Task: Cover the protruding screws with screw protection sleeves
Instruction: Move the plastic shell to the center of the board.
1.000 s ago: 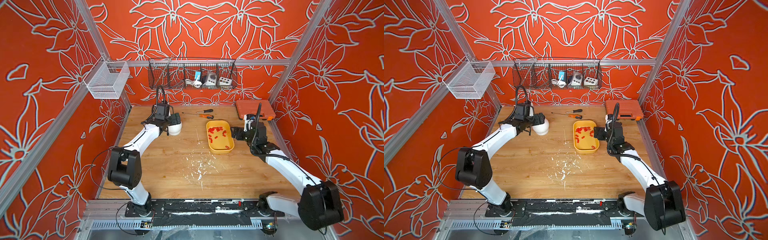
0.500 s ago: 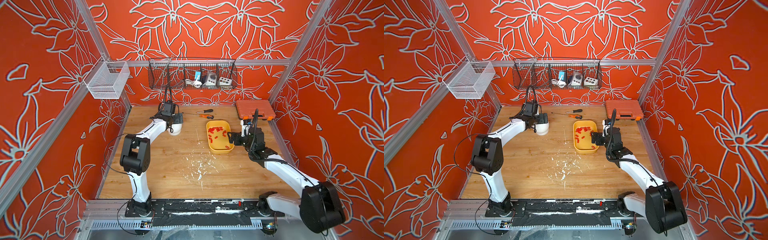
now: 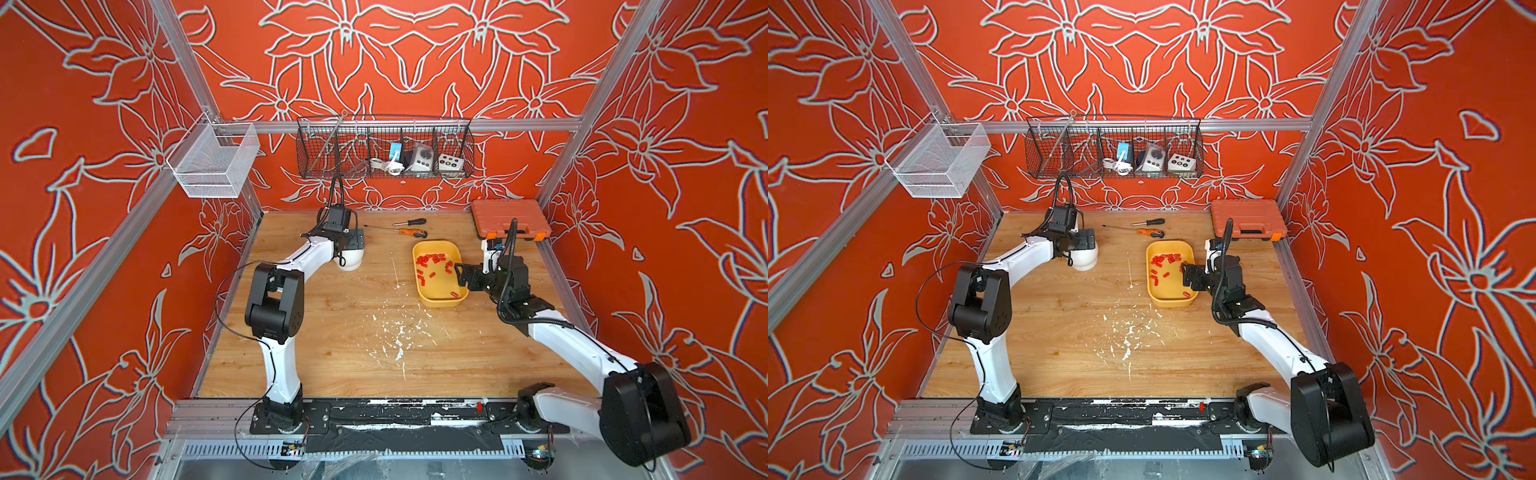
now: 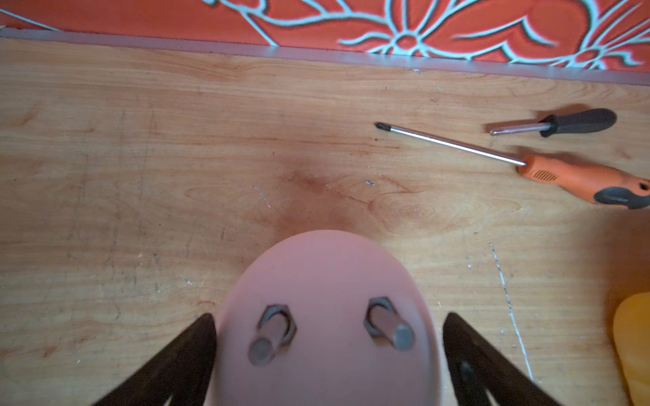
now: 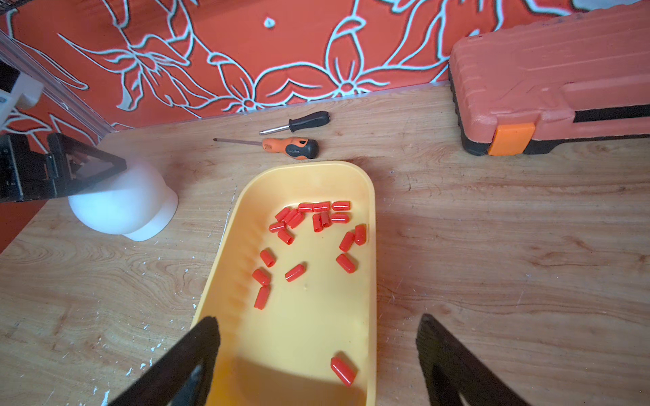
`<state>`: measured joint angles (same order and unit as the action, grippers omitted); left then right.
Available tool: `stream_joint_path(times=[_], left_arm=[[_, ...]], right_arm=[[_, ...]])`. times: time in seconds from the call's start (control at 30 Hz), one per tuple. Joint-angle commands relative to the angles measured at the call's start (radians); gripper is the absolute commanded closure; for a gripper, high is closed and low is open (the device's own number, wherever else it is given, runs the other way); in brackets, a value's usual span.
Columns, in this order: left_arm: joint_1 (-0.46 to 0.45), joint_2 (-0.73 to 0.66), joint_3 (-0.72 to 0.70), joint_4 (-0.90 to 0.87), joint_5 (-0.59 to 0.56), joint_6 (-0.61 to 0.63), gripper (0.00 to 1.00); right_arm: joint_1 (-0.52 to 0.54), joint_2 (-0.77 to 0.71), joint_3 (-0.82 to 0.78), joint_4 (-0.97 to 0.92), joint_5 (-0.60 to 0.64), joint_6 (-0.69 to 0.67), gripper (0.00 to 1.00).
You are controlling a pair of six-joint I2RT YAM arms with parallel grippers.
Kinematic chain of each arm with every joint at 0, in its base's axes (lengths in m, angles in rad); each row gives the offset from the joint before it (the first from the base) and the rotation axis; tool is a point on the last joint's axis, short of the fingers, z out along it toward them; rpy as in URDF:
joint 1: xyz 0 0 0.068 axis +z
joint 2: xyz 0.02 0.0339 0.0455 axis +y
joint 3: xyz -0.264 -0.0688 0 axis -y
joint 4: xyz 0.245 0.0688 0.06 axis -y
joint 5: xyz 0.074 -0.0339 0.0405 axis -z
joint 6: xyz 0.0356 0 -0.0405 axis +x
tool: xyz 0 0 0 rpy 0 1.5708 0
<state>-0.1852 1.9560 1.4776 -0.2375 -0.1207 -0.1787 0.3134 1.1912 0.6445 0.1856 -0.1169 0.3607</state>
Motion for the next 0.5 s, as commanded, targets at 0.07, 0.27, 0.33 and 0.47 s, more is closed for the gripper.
stream_joint_path(times=[0.07, 0.27, 0.33, 0.47], left_arm=[[-0.003, 0.006, -0.035, -0.016, 0.042, 0.005, 0.05], [-0.010, -0.028, -0.086, 0.015, 0.045, 0.012, 0.06], [-0.014, -0.037, -0.096, 0.019, 0.054, 0.007, 0.06], [-0.038, -0.057, -0.119, 0.015, 0.046, -0.009, 0.06]], right_arm=[[0.007, 0.004, -0.016, 0.023, 0.003, 0.012, 0.11], [0.007, 0.005, -0.016, 0.026, -0.001, 0.017, 0.11], [0.007, 0.005, -0.018, 0.028, -0.001, 0.020, 0.11], [0.007, 0.005, -0.018, 0.026, 0.002, 0.023, 0.11]])
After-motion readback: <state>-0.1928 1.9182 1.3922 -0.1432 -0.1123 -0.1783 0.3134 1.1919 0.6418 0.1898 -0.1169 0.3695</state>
